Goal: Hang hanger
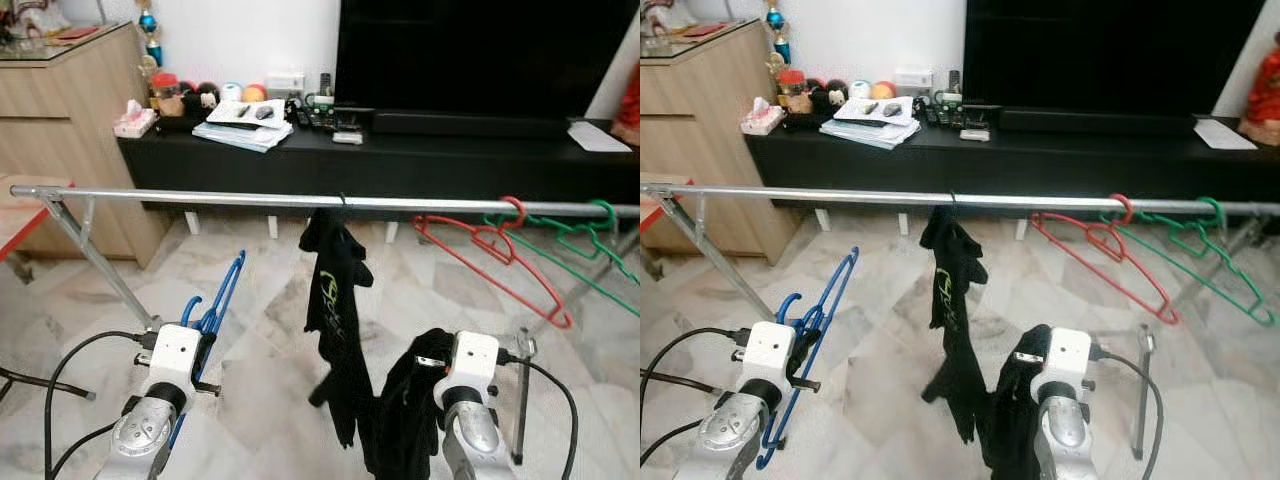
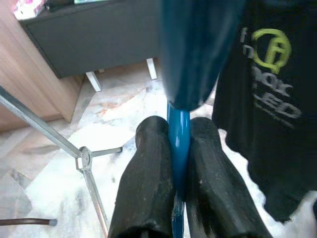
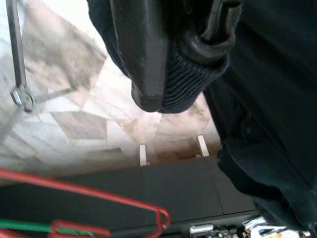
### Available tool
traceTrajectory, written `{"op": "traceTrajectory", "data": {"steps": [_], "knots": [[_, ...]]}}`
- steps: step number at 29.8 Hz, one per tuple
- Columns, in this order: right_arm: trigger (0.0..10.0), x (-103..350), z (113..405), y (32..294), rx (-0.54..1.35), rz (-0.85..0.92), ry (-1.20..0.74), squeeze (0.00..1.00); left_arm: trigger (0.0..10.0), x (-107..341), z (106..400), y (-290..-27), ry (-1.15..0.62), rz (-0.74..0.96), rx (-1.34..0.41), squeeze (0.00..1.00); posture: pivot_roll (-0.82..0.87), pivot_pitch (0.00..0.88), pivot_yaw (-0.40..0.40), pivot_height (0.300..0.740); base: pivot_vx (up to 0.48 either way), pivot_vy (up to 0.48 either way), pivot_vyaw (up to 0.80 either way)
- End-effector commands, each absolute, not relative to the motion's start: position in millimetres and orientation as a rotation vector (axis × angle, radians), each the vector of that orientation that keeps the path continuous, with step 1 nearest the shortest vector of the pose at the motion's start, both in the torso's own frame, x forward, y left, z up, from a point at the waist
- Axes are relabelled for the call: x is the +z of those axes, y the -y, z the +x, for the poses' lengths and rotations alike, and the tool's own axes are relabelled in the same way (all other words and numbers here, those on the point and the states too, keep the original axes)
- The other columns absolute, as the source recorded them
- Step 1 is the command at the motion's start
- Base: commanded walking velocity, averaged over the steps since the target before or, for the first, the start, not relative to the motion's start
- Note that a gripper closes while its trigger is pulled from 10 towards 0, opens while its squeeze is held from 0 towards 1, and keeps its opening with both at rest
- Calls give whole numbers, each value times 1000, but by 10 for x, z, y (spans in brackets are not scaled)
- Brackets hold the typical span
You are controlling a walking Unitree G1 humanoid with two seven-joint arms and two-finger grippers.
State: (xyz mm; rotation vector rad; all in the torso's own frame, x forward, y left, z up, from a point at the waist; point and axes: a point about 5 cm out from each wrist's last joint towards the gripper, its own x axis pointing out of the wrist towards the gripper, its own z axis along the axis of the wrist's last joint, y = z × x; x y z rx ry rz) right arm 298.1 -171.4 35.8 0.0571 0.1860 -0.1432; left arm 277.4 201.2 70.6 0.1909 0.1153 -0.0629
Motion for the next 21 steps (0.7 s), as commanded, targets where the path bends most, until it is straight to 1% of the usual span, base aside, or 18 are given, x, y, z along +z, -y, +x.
{"op": "traceTrajectory", "data": {"steps": [1,16,21], "knots": [[10000,410,3004,1747,-155,58,-165,0,10000,715,2762,-2005,-119,179,-71,0,31,0,-2,740,-277,0,0],[10000,467,3079,1742,-156,58,-163,0,10000,753,2768,-1973,-115,177,-100,0,37,12,2,740,-276,0,0],[10000,488,3118,1719,-144,53,-167,0,10000,760,2774,-1948,-122,181,-131,0,43,14,1,740,0,0,0]]}}
